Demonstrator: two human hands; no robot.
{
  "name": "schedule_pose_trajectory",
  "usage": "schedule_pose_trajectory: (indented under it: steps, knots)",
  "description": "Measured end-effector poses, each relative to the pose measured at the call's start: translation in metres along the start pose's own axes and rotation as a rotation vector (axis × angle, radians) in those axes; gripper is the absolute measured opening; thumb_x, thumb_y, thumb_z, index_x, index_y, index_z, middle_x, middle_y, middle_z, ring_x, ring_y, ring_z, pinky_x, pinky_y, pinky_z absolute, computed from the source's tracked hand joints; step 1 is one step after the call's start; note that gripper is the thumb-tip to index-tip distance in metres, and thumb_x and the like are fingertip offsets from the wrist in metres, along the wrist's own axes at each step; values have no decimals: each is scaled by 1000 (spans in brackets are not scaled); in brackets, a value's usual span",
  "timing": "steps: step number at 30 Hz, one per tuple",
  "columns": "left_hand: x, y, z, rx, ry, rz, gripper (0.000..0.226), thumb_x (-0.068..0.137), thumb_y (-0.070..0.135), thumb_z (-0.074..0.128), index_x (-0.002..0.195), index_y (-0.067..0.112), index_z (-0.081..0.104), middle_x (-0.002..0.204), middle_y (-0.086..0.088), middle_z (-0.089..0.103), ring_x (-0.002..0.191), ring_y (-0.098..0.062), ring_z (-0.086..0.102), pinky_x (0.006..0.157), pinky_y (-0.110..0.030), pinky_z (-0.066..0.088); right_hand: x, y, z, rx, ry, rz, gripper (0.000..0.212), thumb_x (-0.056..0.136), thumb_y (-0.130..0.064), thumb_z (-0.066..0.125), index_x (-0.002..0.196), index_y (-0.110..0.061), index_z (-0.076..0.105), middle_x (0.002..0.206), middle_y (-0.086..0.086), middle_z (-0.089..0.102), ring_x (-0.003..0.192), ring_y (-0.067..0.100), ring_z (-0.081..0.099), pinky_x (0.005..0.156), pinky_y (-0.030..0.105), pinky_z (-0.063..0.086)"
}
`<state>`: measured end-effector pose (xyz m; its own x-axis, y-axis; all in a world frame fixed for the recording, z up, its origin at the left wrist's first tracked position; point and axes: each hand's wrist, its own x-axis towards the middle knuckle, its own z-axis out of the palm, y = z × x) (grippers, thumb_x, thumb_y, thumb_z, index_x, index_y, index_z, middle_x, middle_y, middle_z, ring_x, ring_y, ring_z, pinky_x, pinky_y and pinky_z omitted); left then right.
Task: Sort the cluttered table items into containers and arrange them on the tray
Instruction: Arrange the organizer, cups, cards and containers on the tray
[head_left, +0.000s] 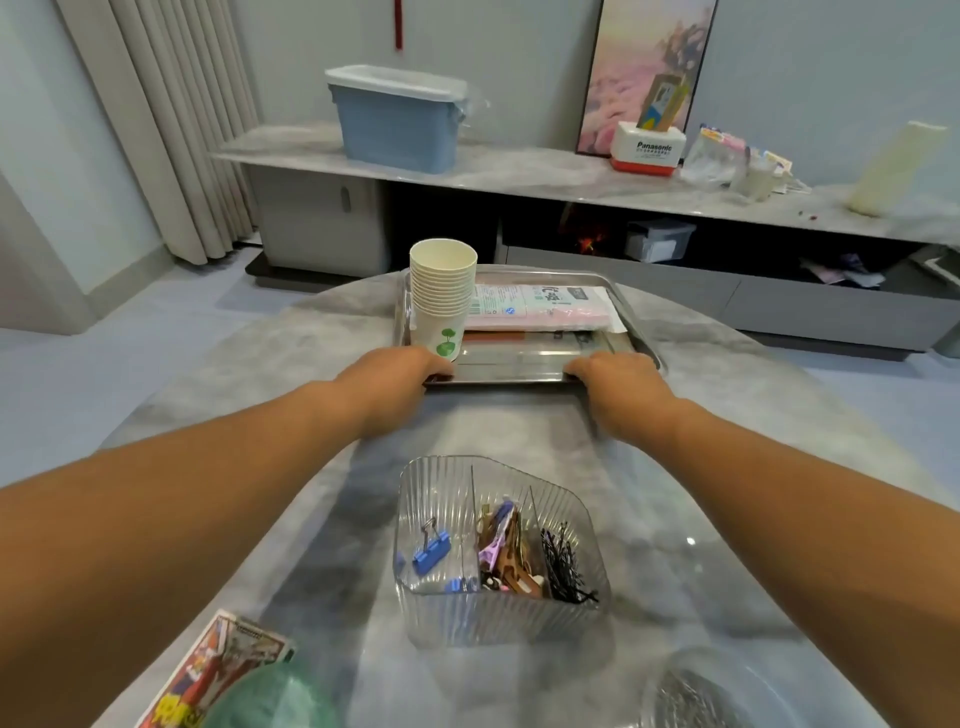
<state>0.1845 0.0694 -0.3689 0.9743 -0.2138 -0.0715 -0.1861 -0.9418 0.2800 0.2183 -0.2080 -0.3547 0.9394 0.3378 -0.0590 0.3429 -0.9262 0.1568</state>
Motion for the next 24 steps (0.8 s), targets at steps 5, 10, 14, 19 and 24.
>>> schedule_pose_trajectory:
  steps: [5, 10, 14, 19, 24]
  knots:
    - [-38, -5, -1, 13, -19, 119, 47, 97, 16, 61, 137, 41, 58, 142, 11, 58, 128, -16, 55, 109, -34, 42, -40, 1, -3, 25, -17, -97, 36, 100, -12, 52, 128, -32, 63, 119, 2, 70, 105, 27, 65, 88, 36, 50]
    - [-84, -2, -2, -17, -62, 208, 39, 94, 27, 68, 128, 45, 64, 132, 22, 63, 115, -4, 59, 99, -23, 46, -90, -4, -7, 80, -105, -129, 42, 95, -3, 54, 121, -33, 68, 116, -2, 72, 106, 26, 66, 83, 32, 48]
    - [-115, 7, -7, -53, -91, 237, 26, 88, 22, 72, 103, 43, 68, 91, 29, 63, 84, 1, 59, 70, -8, 36, -122, -14, -14, 115, -151, -153, 33, 94, -11, 62, 117, -33, 71, 114, -4, 73, 103, 22, 67, 86, 30, 50]
    - [-147, 23, -9, 8, -125, 190, 27, 87, 15, 67, 78, 39, 57, 76, 22, 55, 76, -6, 53, 61, -13, 35, -154, -23, -21, 167, -183, -118, 40, 96, -6, 60, 124, -32, 69, 122, -7, 71, 110, 16, 65, 98, 32, 51]
    - [-172, 33, -8, -12, -146, 164, 39, 84, 12, 66, 67, 40, 45, 68, 22, 50, 65, -1, 47, 56, -10, 30, -179, -30, -26, 187, -245, -116, 34, 94, -16, 69, 124, -32, 69, 121, -8, 70, 110, 15, 64, 97, 29, 50]
